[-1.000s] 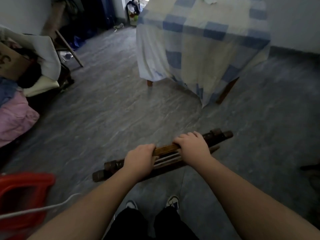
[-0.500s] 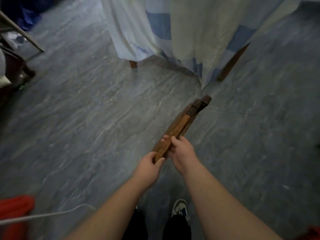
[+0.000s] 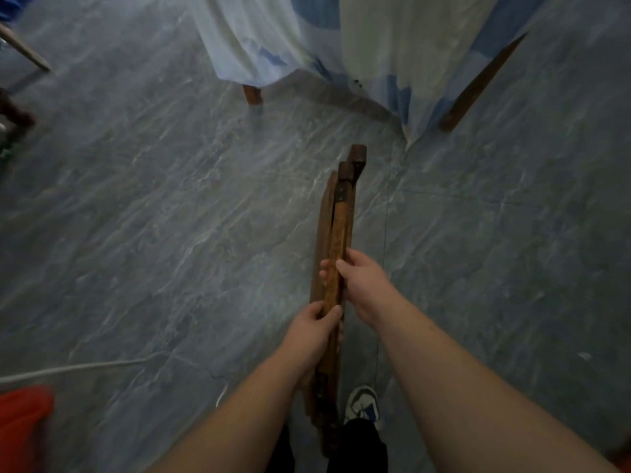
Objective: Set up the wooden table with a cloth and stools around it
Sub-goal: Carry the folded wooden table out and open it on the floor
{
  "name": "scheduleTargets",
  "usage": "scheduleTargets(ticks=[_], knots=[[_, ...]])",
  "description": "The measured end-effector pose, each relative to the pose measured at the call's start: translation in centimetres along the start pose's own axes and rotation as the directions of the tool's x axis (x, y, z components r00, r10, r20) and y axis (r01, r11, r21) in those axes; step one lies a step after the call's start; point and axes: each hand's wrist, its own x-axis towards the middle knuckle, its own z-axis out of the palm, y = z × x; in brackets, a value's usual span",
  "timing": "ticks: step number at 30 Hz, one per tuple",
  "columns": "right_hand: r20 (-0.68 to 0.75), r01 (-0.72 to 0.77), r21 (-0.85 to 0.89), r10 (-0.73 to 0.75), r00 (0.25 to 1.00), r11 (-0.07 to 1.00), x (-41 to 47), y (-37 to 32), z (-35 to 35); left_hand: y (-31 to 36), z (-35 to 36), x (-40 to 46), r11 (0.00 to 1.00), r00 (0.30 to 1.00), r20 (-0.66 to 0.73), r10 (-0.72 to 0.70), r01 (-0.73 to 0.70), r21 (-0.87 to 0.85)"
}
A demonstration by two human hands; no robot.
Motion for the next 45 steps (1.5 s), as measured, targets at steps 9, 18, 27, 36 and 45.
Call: scheduleTargets(ticks=[9, 18, 27, 36, 45], knots=[[0.02, 0.071, -0.011, -0.071, 0.997, 0.997, 0.6, 0.0, -0.3, -1.1, 0.6, 1.4, 0.996, 1.0, 0.014, 0.016, -0.014, -0.088], [0.038, 0.163, -0.071, -0.161, 0.986, 0.984, -1.6, 3.0, -0.4, -2.5, 0.0, 1.0, 0.971, 0.988, -0.025, 0.149, -0.142, 0.194], [0.161, 0.188, -0.285, -0.146, 0.976, 0.94, -7.1, 10.8, -3.1, -7.6, -1.3, -3.1, 0.855, 0.967, 0.094, 0.235, -0.252, 0.454], [0.168, 0.227, -0.406, -0.171, 0.971, 0.885, -11.8, 18.4, -3.7, -13.5, -3.3, -6.5, 0.769, 0.921, 0.238, 0.307, -0.388, 0.509], [-0.044, 0.329, -0.429, -0.384, 0.922, 0.841, -15.6, 22.3, -2.1, -17.0, -5.6, -6.6, 0.596, 0.763, 0.443, 0.47, -0.645, 0.479]])
